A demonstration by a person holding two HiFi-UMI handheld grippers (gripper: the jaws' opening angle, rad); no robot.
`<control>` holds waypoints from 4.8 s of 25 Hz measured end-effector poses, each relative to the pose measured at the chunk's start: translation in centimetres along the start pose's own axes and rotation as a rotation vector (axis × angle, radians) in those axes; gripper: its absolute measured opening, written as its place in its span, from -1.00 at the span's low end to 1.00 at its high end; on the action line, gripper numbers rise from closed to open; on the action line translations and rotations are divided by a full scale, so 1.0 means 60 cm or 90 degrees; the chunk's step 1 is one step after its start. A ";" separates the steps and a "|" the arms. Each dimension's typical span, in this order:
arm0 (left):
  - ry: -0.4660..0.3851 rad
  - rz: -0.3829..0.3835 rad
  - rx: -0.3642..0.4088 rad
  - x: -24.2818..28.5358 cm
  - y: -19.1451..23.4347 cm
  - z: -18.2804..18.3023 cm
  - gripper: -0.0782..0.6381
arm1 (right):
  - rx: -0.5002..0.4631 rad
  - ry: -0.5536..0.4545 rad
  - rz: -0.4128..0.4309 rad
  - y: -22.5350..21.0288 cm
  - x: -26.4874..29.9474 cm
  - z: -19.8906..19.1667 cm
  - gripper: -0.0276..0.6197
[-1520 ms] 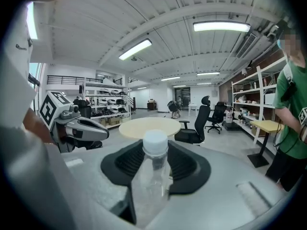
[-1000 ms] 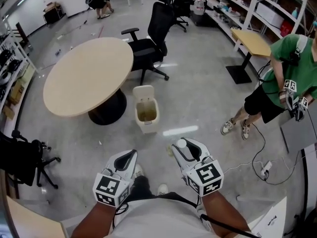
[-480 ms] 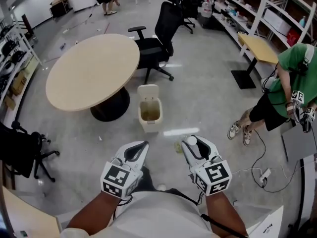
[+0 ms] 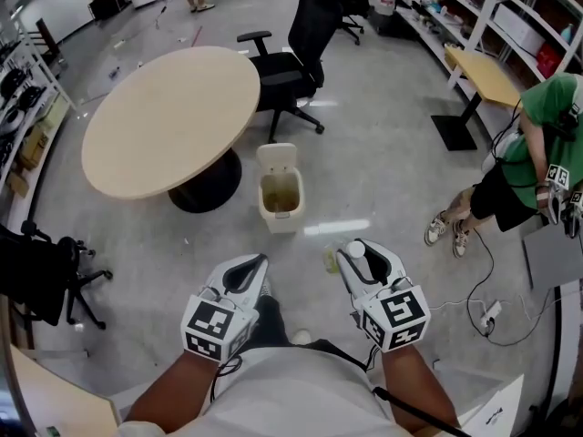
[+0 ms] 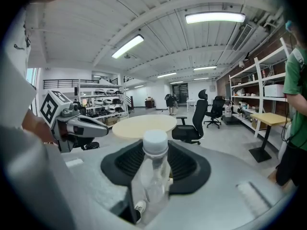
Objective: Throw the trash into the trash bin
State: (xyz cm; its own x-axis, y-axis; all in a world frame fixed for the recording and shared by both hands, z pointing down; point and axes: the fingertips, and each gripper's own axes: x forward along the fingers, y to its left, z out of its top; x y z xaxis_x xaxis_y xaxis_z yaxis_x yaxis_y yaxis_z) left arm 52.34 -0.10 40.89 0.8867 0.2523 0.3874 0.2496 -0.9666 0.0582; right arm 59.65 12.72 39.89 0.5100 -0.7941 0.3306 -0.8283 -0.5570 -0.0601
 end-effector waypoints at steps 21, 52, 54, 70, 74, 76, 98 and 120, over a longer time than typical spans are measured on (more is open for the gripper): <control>0.056 -0.014 -0.034 0.085 0.180 -0.002 -0.76 | 0.005 0.078 0.008 -0.035 0.203 0.023 -0.44; 0.036 -0.088 -0.030 0.189 0.344 0.052 -0.76 | -0.005 0.071 -0.049 -0.082 0.379 0.116 -0.44; 0.039 -0.081 -0.039 0.191 0.336 0.045 -0.76 | -0.004 0.080 -0.041 -0.085 0.380 0.105 -0.44; 0.150 -0.041 -0.063 0.295 0.358 -0.042 -0.76 | 0.058 0.134 0.023 -0.136 0.523 -0.023 -0.44; 0.177 -0.046 -0.059 0.329 0.355 -0.071 -0.76 | 0.076 0.152 0.040 -0.144 0.563 -0.067 -0.44; 0.193 -0.041 -0.062 0.342 0.357 -0.087 -0.76 | 0.085 0.160 0.056 -0.143 0.583 -0.090 -0.44; 0.304 0.000 -0.116 0.460 0.370 -0.243 -0.76 | 0.091 0.283 0.154 -0.146 0.734 -0.308 -0.44; 0.388 0.018 -0.189 0.526 0.372 -0.398 -0.76 | 0.068 0.474 0.235 -0.117 0.802 -0.554 -0.44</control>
State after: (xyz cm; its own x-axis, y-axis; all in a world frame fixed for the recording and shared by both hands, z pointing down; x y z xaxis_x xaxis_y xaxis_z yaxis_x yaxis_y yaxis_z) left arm 76.58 -14.77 76.36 0.4910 0.2412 0.8371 0.0350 -0.9656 0.2577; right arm 82.29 -13.52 87.54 -0.1072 -0.5823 0.8059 -0.8665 -0.3427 -0.3629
